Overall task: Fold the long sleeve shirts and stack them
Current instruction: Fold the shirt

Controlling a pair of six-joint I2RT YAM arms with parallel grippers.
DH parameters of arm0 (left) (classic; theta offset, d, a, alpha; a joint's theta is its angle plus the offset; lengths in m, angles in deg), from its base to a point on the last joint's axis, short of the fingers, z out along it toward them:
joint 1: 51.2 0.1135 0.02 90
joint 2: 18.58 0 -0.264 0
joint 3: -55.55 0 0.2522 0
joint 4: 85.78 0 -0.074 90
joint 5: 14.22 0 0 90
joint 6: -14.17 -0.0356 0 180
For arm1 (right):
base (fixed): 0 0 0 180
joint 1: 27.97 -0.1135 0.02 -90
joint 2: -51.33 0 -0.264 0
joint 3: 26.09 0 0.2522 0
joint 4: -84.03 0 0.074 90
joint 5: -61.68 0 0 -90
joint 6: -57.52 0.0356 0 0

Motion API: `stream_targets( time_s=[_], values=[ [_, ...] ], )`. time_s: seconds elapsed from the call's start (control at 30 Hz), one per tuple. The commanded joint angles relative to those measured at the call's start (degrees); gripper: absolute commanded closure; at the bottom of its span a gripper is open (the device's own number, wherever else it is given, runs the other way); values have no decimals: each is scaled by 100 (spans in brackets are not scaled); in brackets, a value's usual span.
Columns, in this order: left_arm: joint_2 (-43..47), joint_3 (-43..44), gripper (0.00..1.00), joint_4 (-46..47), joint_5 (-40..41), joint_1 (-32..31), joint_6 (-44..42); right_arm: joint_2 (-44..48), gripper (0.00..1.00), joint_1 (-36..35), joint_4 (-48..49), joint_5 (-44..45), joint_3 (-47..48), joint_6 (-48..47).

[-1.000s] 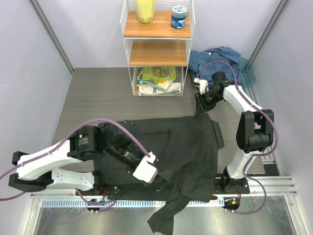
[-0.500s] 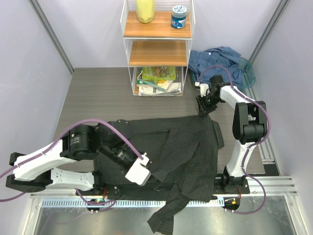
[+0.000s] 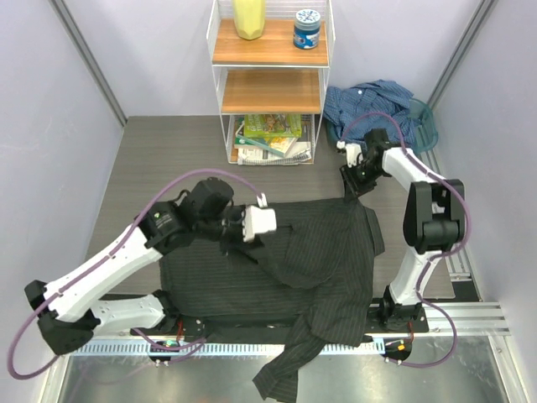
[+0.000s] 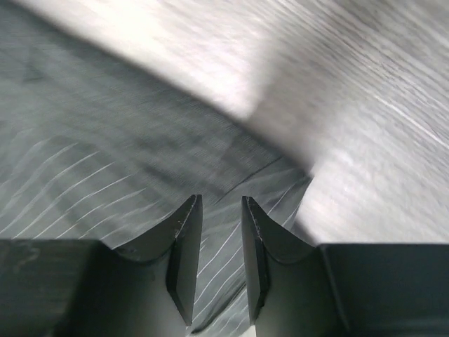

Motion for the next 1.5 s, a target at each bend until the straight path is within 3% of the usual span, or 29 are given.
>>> stream_targets(
  time_s=[0.0, 0.23, 0.4, 0.7, 0.83, 1.0, 1.13, 1.17, 1.3, 1.47],
  values=[
    [-152, -505, 100, 936, 373, 1123, 626, 1010, 65, -159, -431, -632, 190, -58],
    [-890, -1077, 100, 1280, 417, 3083, 1066, 959, 70, -616, -239, -476, -257, 109],
    [-1216, -1418, 100, 1508, -171, 4322, 1427, 695, 71, -616, -115, -352, -337, 136],
    [-909, -2281, 100, 2282, -584, 5360, 1532, 414, 74, -625, 17, 17, -407, 144],
    [-461, -2552, 100, 2370, -1714, 5932, 1541, 370, 75, -625, 16, 52, -451, 171],
    [575, -2791, 100, 2378, -2809, 6047, 1558, 361, 76, -625, 8, 87, -486, 127],
    [858, -2984, 100, 2396, -1845, 6038, 1752, 378, 76, -625, -1, 96, -469, 118],
    [762, -3019, 100, 2379, -1007, 6047, 1708, 370, 76, -625, -10, 96, -460, 118],
    [228, -3011, 100, 2502, 282, 6047, 1655, 352, 76, -625, -45, 87, -416, 127],
    [-319, -3019, 100, 2642, 381, 6038, 1682, 352, 76, -625, -63, 79, -407, 118]
  ],
)
